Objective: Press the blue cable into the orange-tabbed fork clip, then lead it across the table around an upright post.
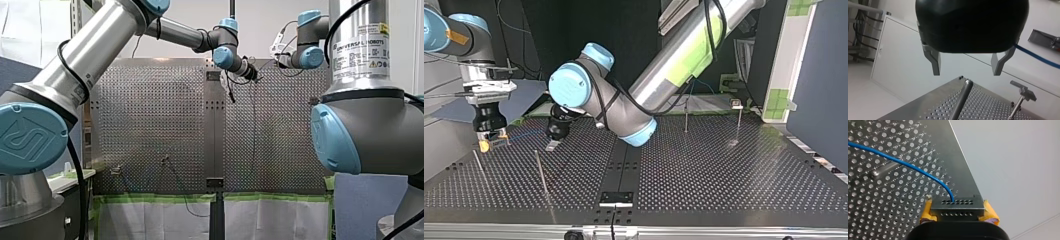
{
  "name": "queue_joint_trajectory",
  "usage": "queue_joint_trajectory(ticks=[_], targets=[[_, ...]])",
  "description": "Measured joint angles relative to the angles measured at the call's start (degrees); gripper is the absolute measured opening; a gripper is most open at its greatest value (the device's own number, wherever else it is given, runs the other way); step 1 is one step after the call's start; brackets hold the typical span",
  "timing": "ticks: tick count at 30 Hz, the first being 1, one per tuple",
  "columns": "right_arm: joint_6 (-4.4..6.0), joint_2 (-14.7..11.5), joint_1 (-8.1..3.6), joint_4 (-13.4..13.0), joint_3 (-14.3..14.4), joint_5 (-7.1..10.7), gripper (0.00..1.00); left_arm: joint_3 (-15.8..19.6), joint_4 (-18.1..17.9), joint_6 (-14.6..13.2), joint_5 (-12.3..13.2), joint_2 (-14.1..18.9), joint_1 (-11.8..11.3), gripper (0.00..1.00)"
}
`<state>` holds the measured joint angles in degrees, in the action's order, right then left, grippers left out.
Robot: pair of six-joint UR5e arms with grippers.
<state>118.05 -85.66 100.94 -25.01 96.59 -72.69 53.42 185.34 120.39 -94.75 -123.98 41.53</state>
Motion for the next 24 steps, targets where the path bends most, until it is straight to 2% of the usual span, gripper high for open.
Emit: queue_joint_trajectory(ticks=[2,3,5,6,7,8,9,10,11,18,24], targets=[[0.0,0.0,0.0,0.0,0.0,0.0,0.0,0.0,0.1,-0.5,-0.8,0.0,0.0,0.83],[0.0,0.0,0.0,0.0,0.0,0.0,0.0,0.0,0.3,-0.9,-1.4,0.0,0.0,0.83],[0.0,0.0,0.0,0.0,0.0,0.01,0.0,0.0,0.7,-1.7,-2.3,0.0,0.0,0.53],[0.0,-0.1,0.0,0.0,0.0,0.0,0.0,0.0,1.0,-2.3,-3.0,0.0,0.1,0.53],[0.0,-0.1,0.0,0.1,0.0,0.0,0.0,0.0,1.2,-2.8,-3.5,0.0,0.1,0.42],[0.0,-0.1,0.02,0.1,0.0,0.0,0.0,0.0,1.4,-3.3,-4.0,0.0,0.1,0.25],[0.0,-0.1,0.06,0.1,0.0,0.0,0.0,0.0,1.5,-4.0,-4.7,0.0,0.2,0.25],[0.0,-0.1,0.09,0.1,0.0,0.0,0.0,0.0,1.6,-4.5,-5.2,0.0,0.2,0.15],[0.0,-0.2,0.12,0.1,0.0,0.0,0.0,0.0,1.6,-5.1,-5.8,0.0,0.3,0.0],[0.0,-0.2,0.3,0.0,0.1,0.0,0.0,0.0,1.7,-8.7,-7.7,0.0,0.4,0.0],[0.0,-0.3,0.32,0.0,0.1,0.0,0.0,0.0,1.7,-9.3,-8.0,0.0,0.2,0.0]])
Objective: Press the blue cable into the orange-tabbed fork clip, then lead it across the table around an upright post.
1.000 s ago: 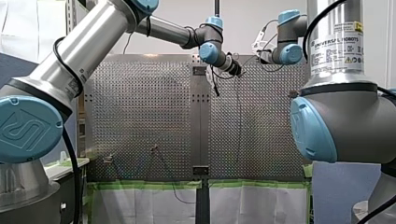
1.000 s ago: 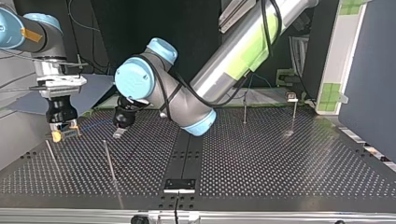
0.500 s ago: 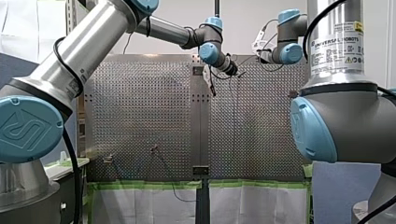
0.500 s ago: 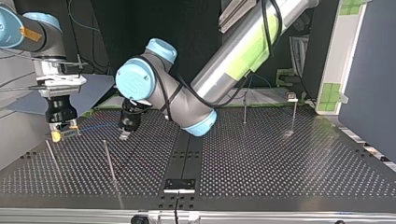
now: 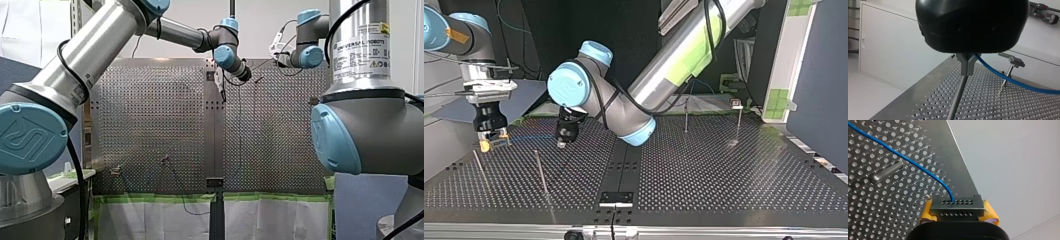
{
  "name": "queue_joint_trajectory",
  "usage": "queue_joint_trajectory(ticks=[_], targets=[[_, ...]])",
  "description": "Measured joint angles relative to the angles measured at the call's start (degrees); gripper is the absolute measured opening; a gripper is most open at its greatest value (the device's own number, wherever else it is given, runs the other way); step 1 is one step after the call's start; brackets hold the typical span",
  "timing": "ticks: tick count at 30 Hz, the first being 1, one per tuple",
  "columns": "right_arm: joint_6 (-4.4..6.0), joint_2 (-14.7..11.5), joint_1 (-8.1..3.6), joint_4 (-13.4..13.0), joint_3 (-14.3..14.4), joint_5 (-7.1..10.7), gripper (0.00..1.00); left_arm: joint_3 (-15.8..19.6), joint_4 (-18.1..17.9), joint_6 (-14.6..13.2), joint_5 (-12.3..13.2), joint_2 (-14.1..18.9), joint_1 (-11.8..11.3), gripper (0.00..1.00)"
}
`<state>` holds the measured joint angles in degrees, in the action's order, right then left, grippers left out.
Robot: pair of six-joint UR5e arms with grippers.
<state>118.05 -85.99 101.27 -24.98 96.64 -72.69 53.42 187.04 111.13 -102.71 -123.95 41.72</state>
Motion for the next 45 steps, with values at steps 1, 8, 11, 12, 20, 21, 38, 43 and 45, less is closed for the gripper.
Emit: queue_joint_trajectory(ticks=[1,8,11,12,20,21,38,43,45], targets=[[0.0,0.0,-0.04,0.0,0.0,0.0,0.0,0.0,0.0,-0.1,0.0,0.0,0.0,0.0],[0.87,0.0,-0.65,-0.6,-0.4,1.48,0.0,0.0,-1.7,-2.1,-0.1,0.3,-0.4,0.0],[2.05,0.0,-0.84,-1.4,-1.2,2.31,0.0,0.0,-3.2,-2.7,0.0,0.3,-0.6,0.0],[2.62,0.1,-0.91,-1.8,-1.7,2.47,0.0,0.0,-3.8,-2.8,0.0,0.3,-0.7,0.0],[5.56,1.5,-1.05,-2.9,-5.1,2.8,0.0,0.0,-7.9,-1.3,0.0,0.3,-1.9,0.0],[5.7,2.1,-1.06,-2.9,-5.8,2.8,0.0,-0.1,-8.5,-0.7,0.1,0.3,-2.2,0.0],[6.39,7.3,-2.07,-3.2,-9.8,1.52,0.0,-2.6,-15.1,5.5,2.8,-0.1,-5.7,0.0],[6.25,9.5,-2.53,-3.4,-10.0,0.86,0.0,-2.6,-16.7,8.1,4.0,-1.1,-6.6,0.0],[6.15,10.5,-2.67,-3.5,-10.0,0.6,0.0,-2.7,-17.1,8.9,4.1,-1.4,-6.9,0.0]])
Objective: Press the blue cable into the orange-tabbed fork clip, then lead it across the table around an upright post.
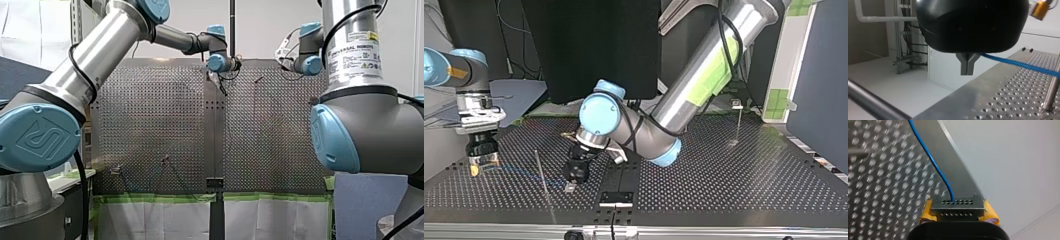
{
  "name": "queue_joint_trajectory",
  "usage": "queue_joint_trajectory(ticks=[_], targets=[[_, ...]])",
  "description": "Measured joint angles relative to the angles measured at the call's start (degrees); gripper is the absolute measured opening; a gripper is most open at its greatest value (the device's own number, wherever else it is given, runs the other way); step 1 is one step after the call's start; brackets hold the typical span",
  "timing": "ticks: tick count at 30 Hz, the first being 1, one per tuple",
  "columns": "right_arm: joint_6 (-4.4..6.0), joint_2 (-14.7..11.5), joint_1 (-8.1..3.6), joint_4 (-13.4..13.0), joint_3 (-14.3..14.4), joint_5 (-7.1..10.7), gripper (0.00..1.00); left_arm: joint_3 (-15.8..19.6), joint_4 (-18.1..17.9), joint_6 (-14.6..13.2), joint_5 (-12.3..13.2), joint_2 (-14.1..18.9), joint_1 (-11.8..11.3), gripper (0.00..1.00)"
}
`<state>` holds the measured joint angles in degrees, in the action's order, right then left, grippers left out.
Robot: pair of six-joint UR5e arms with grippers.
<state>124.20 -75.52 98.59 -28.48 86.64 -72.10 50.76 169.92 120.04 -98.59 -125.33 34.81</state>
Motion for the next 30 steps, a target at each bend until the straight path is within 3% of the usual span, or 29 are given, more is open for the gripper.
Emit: queue_joint_trajectory(ticks=[5,16,24,30], targets=[[-0.11,1.5,-0.2,-0.2,0.0,-0.31,0.0,0.0,-1.2,0.5,0.3,-0.7,-0.7,0.0],[-0.43,5.2,-0.94,-1.4,0.0,-0.74,0.0,0.0,-2.2,-0.4,0.6,-5.7,-0.9,0.0],[-0.41,9.3,-1.62,-3.8,0.0,-0.64,0.0,0.0,-2.4,-0.3,0.5,-6.4,-0.3,0.0],[-0.46,10.7,-1.99,-4.7,0.0,-0.48,0.0,0.0,-2.8,0.3,-0.2,-6.5,0.4,0.0]])
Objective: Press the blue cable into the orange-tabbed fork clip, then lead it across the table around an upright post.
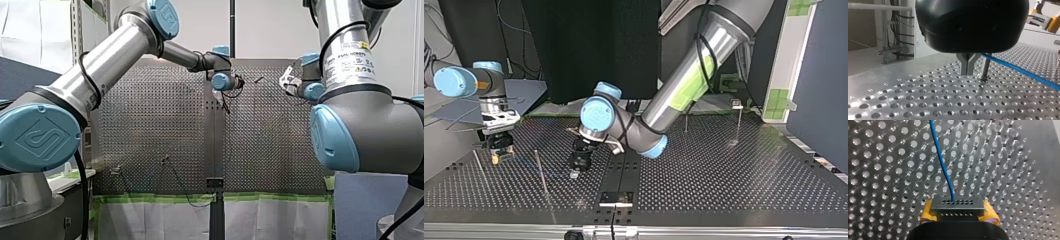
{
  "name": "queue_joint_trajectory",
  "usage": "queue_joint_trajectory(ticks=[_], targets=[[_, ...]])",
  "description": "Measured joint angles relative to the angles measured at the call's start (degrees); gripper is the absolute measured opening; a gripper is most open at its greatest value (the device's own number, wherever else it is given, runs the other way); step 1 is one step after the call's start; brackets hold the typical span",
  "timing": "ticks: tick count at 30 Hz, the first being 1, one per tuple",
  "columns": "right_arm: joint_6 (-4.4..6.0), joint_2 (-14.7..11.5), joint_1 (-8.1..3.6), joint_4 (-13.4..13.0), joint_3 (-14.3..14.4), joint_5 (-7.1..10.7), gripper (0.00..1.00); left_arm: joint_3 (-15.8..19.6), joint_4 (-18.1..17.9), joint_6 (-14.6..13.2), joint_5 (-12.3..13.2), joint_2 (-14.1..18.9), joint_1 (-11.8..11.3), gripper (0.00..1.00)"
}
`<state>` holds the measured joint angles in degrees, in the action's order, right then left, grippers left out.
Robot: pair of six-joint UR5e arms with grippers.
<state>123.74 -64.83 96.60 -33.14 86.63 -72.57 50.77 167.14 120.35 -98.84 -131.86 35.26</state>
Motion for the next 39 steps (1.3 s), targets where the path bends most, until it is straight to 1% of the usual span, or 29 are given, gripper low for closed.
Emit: queue_joint_trajectory(ticks=[3,6,11,20,29,33,39], targets=[[-0.11,1.2,-0.76,-0.7,0.0,0.16,0.0,0.0,-0.1,0.1,-0.3,-0.1,0.1,0.0],[-0.14,2.6,-1.22,-1.1,0.0,0.21,0.0,0.0,-0.3,0.2,-0.5,-0.8,0.2,0.0],[-0.15,5.0,-1.41,-1.7,0.0,0.19,0.0,0.0,-0.3,0.4,-0.4,-2.8,-0.1,0.0],[-0.15,9.5,-0.96,-2.6,0.0,0.18,0.0,0.0,-0.1,0.7,-0.4,-3.6,0.0,0.0],[-0.15,14.4,-0.41,-3.6,0.0,-0.07,0.0,0.0,-0.1,2.7,-2.2,-3.6,0.7,0.0],[-0.15,16.2,0.07,-4.4,0.0,-0.13,0.0,0.0,-0.4,4.2,-3.8,-3.6,0.8,0.0],[-0.14,18.2,0.6,-5.7,0.0,-0.44,0.0,0.0,-0.4,4.8,-6.9,-3.6,0.8,0.0]])
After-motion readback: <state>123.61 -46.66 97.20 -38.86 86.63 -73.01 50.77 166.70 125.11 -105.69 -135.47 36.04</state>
